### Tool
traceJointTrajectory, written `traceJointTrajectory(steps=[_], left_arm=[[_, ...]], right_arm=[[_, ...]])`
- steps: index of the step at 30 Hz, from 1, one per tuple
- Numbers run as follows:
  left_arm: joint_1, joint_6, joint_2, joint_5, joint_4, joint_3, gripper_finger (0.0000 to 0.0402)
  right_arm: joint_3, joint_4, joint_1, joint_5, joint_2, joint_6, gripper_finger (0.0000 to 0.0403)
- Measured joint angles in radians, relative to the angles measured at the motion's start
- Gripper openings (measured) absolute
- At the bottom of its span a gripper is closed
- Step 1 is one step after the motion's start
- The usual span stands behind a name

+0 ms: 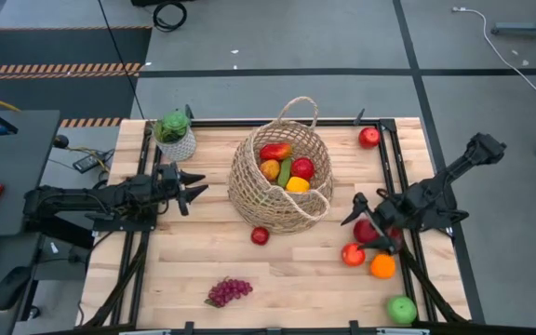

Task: Build produce basket
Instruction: Put the red apple into the brown basket

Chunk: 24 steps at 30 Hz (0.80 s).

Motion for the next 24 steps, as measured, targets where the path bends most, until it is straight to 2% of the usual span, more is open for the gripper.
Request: traceJointTrajectory(steps=[4, 9, 12, 18, 24], left_arm=[[0.0, -0.086, 0.0, 0.066, 0.015, 0.0, 0.0193], [0.0, -0.067, 0.001, 0.143, 0.067, 0.008, 0.0184], [-0.008, -0.055, 0.042, 0.182, 0.072, 0.048, 0.0181], [-0.111, -0.012, 0.231, 0.198, 0.069, 0.16, 0.0176], [-0.234, 0.037, 0.446, 0.198, 0.07, 0.286, 0.0176]], right_arm=[[-0.051, -0.036, -0.012, 0.0, -0.121, -0.009, 0.0364], [-0.076, -0.08, -0.025, 0.0, -0.219, -0.017, 0.0364], [-0.077, -0.103, -0.025, 0.0, -0.25, -0.047, 0.0364], [-0.091, -0.142, -0.025, 0.001, -0.279, -0.156, 0.0364], [-0.091, -0.163, -0.025, 0.001, -0.28, -0.171, 0.0364]])
